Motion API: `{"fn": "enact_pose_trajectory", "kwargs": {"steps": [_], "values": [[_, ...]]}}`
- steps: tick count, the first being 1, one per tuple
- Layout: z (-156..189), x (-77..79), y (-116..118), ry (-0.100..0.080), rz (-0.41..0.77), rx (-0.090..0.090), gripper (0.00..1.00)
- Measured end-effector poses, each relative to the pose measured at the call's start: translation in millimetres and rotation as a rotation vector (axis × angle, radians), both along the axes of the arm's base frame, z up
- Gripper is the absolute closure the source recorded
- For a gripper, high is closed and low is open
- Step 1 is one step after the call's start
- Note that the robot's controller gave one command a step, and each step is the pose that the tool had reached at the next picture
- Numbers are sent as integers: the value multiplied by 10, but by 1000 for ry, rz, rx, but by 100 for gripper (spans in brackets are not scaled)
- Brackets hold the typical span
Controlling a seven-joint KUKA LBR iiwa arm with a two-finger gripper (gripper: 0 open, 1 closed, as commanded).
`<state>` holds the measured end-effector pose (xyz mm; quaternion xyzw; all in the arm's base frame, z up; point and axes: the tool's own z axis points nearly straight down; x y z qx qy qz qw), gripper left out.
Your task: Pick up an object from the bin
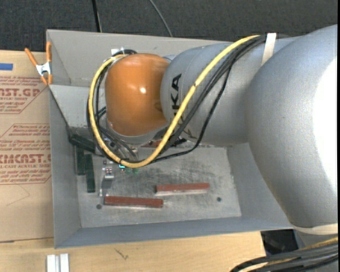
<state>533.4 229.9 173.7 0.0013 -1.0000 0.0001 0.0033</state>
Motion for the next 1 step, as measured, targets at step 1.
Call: {"fn": "enact_pose_trajectory", "kwargs": {"steps": [1], "values": [[41,23,-11,-7,-2,1,0]]}}
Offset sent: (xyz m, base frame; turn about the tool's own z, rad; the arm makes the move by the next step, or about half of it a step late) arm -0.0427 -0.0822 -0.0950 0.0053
